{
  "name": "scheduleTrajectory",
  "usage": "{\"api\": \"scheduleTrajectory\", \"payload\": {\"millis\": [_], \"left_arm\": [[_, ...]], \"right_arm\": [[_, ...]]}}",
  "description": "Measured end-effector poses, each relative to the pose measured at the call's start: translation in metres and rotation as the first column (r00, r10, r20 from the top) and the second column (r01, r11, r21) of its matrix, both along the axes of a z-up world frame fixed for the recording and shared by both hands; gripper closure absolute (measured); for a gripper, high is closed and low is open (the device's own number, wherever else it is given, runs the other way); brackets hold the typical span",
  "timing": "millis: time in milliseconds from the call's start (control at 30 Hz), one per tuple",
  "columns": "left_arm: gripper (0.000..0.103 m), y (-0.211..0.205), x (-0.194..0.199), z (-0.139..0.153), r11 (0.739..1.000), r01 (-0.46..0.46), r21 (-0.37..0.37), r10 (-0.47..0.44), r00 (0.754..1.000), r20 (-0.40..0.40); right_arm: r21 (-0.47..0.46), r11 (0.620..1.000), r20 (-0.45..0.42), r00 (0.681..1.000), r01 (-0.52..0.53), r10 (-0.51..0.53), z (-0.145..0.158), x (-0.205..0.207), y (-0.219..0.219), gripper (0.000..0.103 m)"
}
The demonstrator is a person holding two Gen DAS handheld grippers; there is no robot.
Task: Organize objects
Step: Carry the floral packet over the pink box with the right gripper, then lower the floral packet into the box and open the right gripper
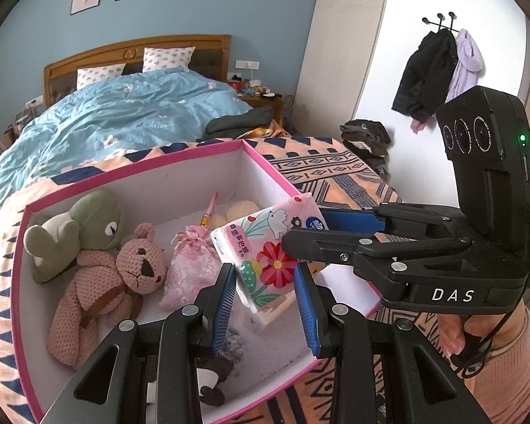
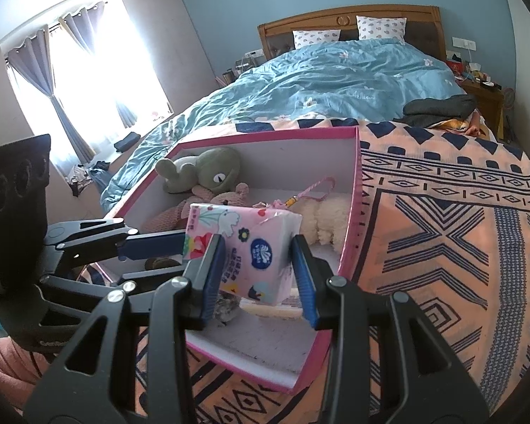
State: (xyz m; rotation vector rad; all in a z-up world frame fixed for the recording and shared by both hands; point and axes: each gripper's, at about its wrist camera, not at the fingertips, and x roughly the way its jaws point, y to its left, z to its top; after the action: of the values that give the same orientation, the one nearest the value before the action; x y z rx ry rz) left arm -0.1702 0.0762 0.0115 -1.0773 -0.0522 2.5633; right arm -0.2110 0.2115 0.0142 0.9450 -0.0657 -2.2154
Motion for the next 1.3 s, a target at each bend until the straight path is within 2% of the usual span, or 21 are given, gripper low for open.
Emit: {"api": "scheduleTrajectory", "payload": {"millis": [200, 533, 767, 867, 1033, 1167, 1233, 1300], "left_arm": [[0.070, -0.002, -0.013, -0.006, 1.000, -0.021, -0.005, 0.021, 0.999, 0.024], [0.070, -0.006, -0.029, -0.014, 0.999, -0.034, 0.028, 0.032, 0.997, 0.076], [0.070, -0.008, -0.035, -0.021, 0.998, -0.043, 0.055, 0.037, 0.993, 0.113], [0.070, -0.006, -0.034, -0.023, 0.998, -0.039, 0.055, 0.033, 0.993, 0.118], [0.067, -0.007, -0.028, -0.023, 0.998, -0.040, 0.048, 0.035, 0.994, 0.102], [0.066, -0.009, -0.016, -0.018, 0.998, -0.046, 0.030, 0.044, 0.997, 0.060], [0.058, -0.009, -0.008, -0.013, 0.998, -0.052, 0.020, 0.051, 0.998, 0.030], [0.056, -0.010, 0.000, -0.008, 0.998, -0.062, 0.009, 0.062, 0.998, 0.000]], "right_arm": [[0.018, 1.000, 0.013, 1.000, 0.012, -0.012, -0.005, -0.009, -0.004, 0.061], [0.050, 0.998, 0.024, 0.998, 0.049, -0.050, -0.014, -0.023, -0.008, 0.062], [0.076, 0.993, -0.009, 0.996, 0.088, -0.088, -0.012, -0.025, -0.010, 0.062], [0.057, 0.994, 0.002, 0.995, 0.097, -0.097, -0.013, -0.026, -0.006, 0.061], [0.058, 0.995, -0.002, 0.996, 0.086, -0.086, -0.012, -0.020, -0.003, 0.061], [0.043, 0.996, -0.006, 0.997, 0.076, -0.076, -0.011, -0.012, 0.001, 0.061], [0.022, 0.997, -0.007, 0.998, 0.067, -0.067, -0.008, -0.007, 0.004, 0.061], [0.009, 0.998, -0.011, 0.998, 0.063, -0.063, -0.006, -0.002, 0.007, 0.060]]}}
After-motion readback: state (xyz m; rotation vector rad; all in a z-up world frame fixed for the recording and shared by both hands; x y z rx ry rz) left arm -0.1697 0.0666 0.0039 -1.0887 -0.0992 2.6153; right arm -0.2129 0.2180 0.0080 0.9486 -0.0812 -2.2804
